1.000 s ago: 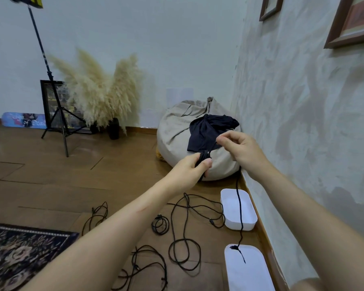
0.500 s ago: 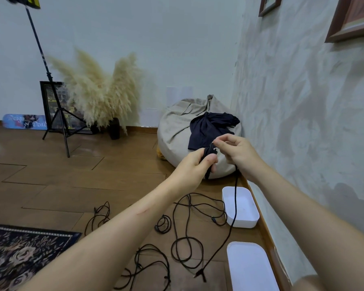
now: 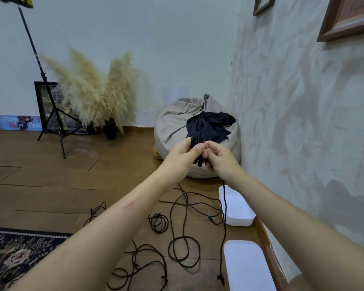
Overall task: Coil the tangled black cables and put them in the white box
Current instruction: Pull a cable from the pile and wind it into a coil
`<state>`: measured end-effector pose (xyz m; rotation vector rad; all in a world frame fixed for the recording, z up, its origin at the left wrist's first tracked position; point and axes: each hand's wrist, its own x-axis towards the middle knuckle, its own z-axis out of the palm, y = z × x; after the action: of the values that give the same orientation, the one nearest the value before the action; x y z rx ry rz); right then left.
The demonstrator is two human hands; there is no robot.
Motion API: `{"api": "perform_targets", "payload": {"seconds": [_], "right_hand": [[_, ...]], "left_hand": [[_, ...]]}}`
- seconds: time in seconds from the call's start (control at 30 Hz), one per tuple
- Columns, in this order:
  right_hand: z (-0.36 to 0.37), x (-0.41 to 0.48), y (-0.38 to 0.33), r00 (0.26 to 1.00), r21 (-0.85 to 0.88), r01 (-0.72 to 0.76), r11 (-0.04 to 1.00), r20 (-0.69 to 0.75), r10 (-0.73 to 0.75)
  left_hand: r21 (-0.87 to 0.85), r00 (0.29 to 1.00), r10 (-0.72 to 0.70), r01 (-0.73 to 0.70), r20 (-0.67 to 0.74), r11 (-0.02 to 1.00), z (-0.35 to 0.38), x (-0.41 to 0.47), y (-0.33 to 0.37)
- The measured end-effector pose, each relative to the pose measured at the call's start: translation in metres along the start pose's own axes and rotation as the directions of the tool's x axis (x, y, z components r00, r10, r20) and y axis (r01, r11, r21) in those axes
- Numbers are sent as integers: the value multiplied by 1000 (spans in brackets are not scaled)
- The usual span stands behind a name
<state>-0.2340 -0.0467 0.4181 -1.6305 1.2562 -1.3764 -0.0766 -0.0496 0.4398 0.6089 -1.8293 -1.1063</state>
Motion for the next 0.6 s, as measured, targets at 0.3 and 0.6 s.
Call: {"api": "perform_targets", "payload": {"seconds": [0.3,0.6], "right_hand": [[19,-7,11,989,-113,-42,993,139,57],[35,-1,13,974,-290,49,956,227,19]], "left_hand": [[-45,976,-88,81,-198,996,-2,5,-10],[224,879,-64,190,-473,956,-3,9,-33]]}}
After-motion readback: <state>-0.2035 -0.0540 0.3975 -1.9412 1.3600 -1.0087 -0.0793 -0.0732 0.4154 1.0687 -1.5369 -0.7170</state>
